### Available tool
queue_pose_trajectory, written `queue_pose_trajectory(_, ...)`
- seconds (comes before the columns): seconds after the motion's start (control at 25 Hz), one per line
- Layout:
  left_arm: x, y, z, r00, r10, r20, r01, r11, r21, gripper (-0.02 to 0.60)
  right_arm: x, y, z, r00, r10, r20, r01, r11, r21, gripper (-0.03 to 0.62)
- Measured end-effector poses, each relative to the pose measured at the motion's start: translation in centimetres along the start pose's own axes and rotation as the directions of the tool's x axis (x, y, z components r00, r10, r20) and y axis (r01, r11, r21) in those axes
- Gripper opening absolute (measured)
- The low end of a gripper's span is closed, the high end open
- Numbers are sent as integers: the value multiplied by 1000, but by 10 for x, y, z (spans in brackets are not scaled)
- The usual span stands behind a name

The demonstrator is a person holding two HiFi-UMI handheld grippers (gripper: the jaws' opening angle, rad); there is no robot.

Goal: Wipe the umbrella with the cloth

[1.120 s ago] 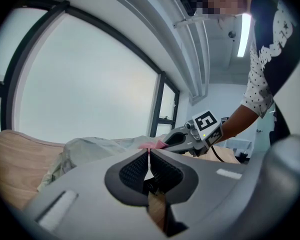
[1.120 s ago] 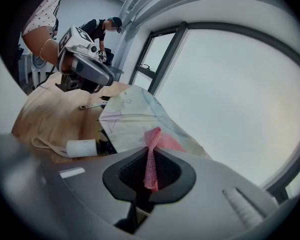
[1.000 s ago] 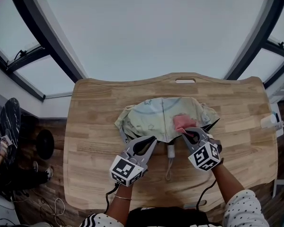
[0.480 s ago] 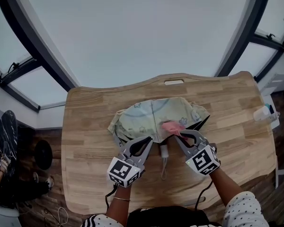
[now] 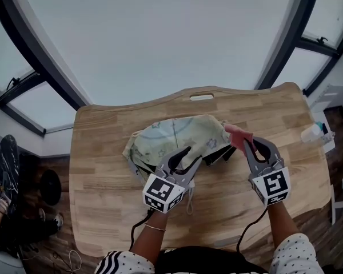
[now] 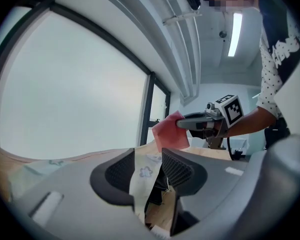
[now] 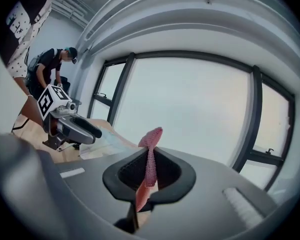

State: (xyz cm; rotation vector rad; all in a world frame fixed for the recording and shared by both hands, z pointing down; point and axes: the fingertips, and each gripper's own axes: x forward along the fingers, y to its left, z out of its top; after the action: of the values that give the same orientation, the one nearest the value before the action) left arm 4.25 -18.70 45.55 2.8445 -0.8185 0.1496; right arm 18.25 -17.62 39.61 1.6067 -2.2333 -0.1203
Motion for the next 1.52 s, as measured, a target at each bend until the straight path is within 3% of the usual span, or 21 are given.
queue_pose_trajectory(0.16,39,-21,-6,1000,5,-20,-4,1000,28,192,-9,-11,1,1000,-24,10,24,999,22,26)
queue_pose_trajectory(0.44,101,-53,-40,984,46,-172,-15,983,181,278,-29,-27,-1,1000,-5,1,5,1000,19,26)
queue_pose_trajectory(0.68,126,-44,-62,960,154,-235,-89,960,267,278,-45,-45,-7,1000,4,1,-4,1000,27,26)
queue_pose_trajectory(0.96,141,-33,-76,943,188,-276,-103,950,293,274,-49,-54,-17,1000,4,6,-5,999,38,26)
queue_pose_trajectory(1.16,141,-27,-73,944,207,-257,-127,947,296,171,-47,-51,-18,1000,8,5,-8,998,59,26)
queue_pose_trajectory(1.28,138,-25,-67,946,220,-237,-137,937,322,14,-46,-48,-19,1000,11,-3,-11,998,64,26)
queue_pose_trajectory(1.52,122,-18,-48,963,222,-151,-181,951,250,-2,-44,-44,-20,1000,19,-20,-17,999,51,26)
